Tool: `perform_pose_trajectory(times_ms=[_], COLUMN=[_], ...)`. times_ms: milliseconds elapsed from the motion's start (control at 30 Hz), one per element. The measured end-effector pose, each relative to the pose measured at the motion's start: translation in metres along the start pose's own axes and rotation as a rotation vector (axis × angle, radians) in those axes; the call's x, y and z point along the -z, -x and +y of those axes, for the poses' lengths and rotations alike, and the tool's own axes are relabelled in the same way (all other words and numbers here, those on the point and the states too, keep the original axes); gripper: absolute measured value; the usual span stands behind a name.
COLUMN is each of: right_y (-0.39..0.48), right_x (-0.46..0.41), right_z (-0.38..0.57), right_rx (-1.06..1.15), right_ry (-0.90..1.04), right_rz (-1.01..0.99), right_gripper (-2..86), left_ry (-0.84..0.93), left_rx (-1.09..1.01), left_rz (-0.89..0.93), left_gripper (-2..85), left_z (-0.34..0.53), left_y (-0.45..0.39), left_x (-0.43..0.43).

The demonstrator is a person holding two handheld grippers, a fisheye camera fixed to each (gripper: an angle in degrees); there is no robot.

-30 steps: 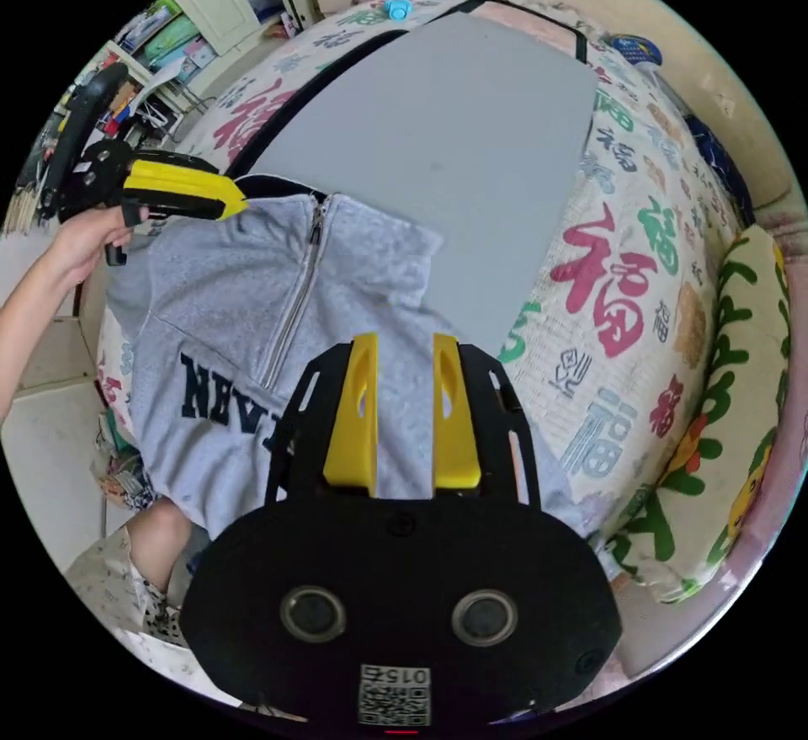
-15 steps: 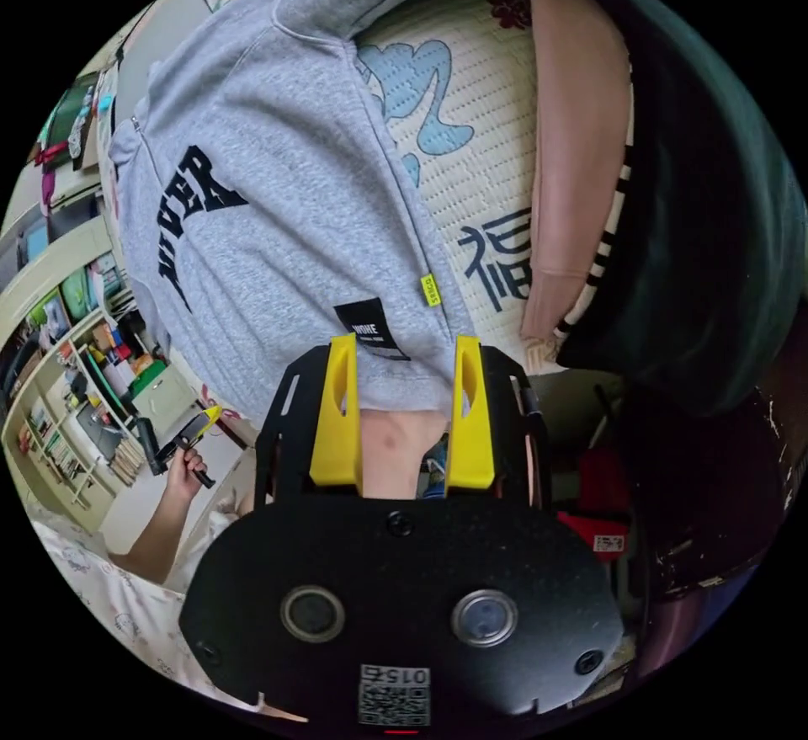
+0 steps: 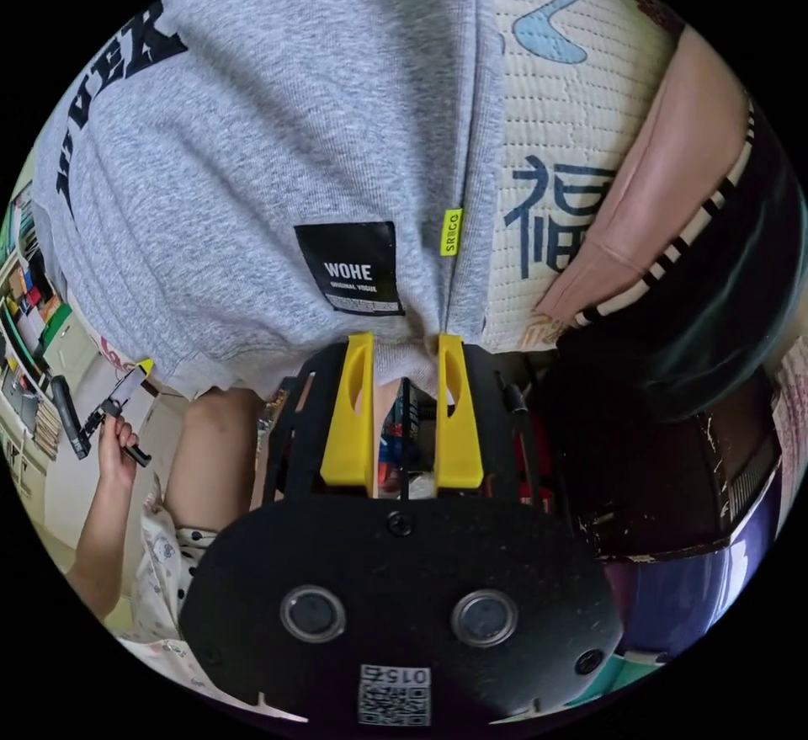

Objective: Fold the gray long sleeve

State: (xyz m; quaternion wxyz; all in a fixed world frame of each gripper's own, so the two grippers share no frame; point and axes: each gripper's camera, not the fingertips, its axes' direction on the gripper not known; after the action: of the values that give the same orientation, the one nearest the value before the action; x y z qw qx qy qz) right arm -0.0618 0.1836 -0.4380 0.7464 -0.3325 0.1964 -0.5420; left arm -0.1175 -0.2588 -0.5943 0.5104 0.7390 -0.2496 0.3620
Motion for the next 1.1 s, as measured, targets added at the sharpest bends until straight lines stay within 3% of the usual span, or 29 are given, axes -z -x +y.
perform_pose_trajectory(times_ms=[200,367,500,567,700,767,833,1100], right_y=[-0.017,-0.037,-0.044,-0.046,-0.06,-0.075,-0.081,-0.024], right_x=[-0.006,-0.013,-0.015,-0.011,-0.002,0.0,-0.005,-0.056], right_z=[-0.007,-0.016,-0.008,0.007,0.035,0.047,0.049,0.023], right_rx=[0.043,0.096,0.138,0.188,0.252,0.274,0.285,0.212], right_ry=[0.023,0.07,0.031,-0.019,-0.065,-0.048,-0.035,-0.012], right_rz=[-0.033,-0.117,-0.124,-0.089,0.009,0.008,-0.022,0.211], right_gripper=[11.3,11.0,8.4,4.6,1.8,1.1,1.2,5.0], left_ry=[-0.057,-0.099,-0.105,-0.104,-0.112,-0.11,-0.113,-0.113], left_rx=[0.081,0.146,0.126,0.108,0.054,0.036,0.029,0.051], left_rz=[-0.101,-0.021,-0.033,-0.094,-0.079,-0.168,-0.183,-0.272], left_gripper=[7.3,10.4,7.9,2.8,0.2,-0.4,-0.5,-0.1], left_z=[0.039,0.064,0.067,0.077,0.098,0.111,0.118,0.107], left_y=[0.011,0.033,0.031,0.031,0.046,0.058,0.064,0.054], left_x=[0.004,-0.009,-0.015,-0.011,0.005,0.018,0.022,-0.008])
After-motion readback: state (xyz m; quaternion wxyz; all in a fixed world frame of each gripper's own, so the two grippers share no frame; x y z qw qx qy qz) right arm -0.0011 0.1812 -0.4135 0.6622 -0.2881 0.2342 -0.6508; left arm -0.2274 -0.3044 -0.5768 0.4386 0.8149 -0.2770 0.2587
